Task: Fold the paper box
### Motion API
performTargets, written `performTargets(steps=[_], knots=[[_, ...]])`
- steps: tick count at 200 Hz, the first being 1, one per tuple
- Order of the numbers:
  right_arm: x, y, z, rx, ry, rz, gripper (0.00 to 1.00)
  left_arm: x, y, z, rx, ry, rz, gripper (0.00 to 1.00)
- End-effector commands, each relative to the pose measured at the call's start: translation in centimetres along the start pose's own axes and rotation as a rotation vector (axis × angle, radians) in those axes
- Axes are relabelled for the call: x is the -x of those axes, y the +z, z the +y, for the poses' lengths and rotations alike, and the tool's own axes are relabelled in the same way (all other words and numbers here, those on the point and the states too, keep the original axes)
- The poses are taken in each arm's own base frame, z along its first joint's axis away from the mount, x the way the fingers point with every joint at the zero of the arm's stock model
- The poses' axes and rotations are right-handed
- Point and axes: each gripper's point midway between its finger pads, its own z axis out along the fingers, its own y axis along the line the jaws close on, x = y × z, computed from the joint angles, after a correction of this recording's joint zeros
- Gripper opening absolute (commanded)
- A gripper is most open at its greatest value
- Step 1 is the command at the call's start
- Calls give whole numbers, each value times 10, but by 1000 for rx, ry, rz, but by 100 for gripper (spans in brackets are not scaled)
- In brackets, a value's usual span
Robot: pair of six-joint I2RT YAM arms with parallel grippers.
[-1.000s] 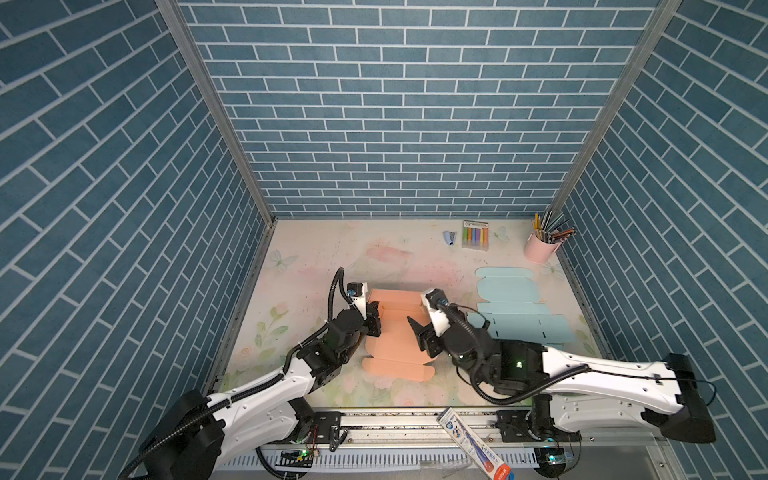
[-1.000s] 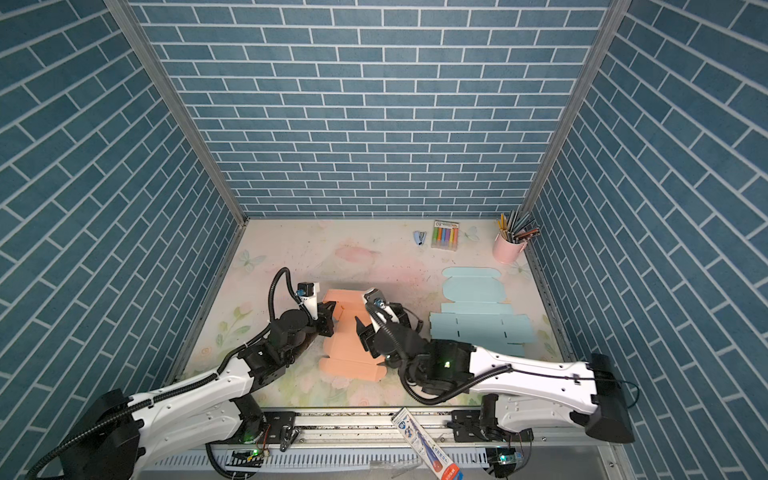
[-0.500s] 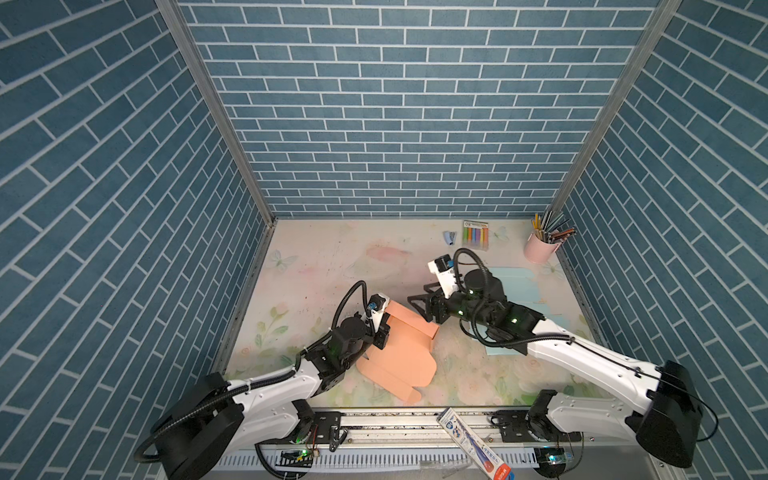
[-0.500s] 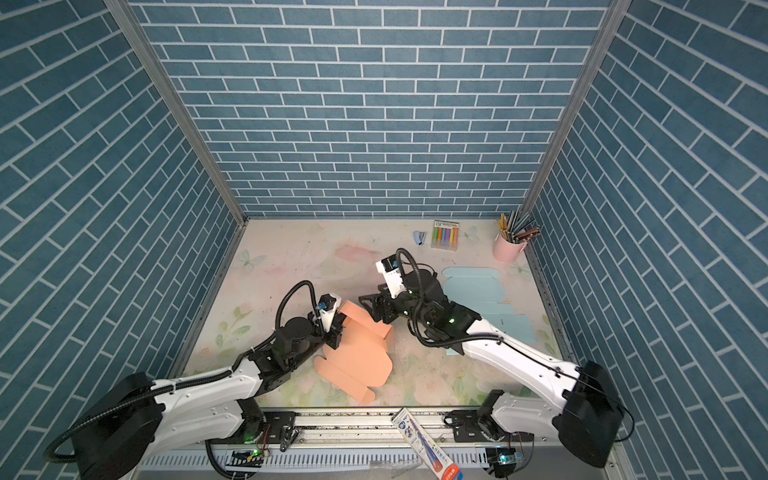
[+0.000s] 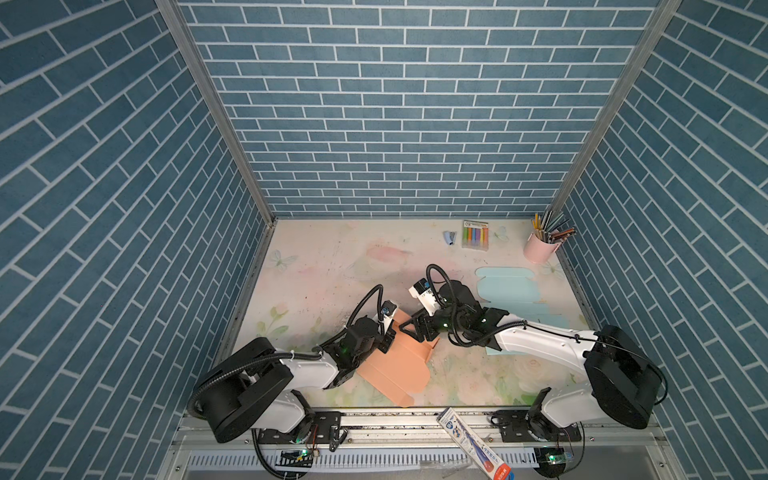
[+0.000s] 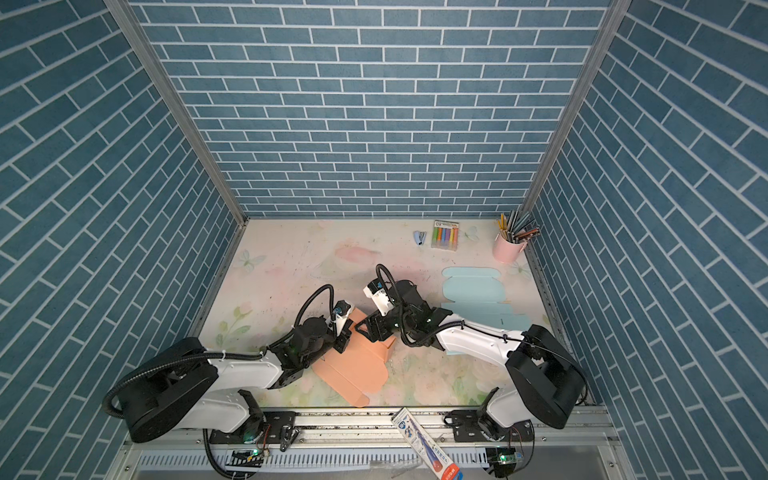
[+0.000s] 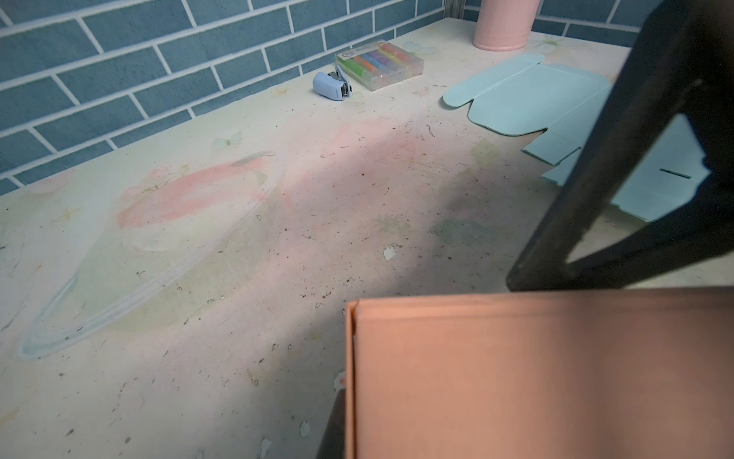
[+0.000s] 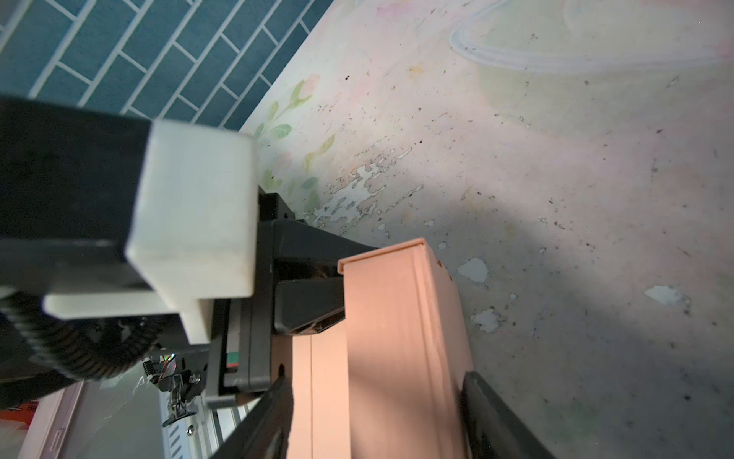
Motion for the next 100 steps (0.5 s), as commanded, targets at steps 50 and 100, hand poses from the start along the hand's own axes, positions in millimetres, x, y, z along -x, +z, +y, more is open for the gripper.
performTargets(steps=[50, 100], knots=[[-13, 1, -23, -117, -10, 42, 63, 10, 2, 1, 10, 8, -47, 11], [-11, -2, -29, -160, -13, 28, 60, 9, -1, -3, -5, -2, -44, 24]])
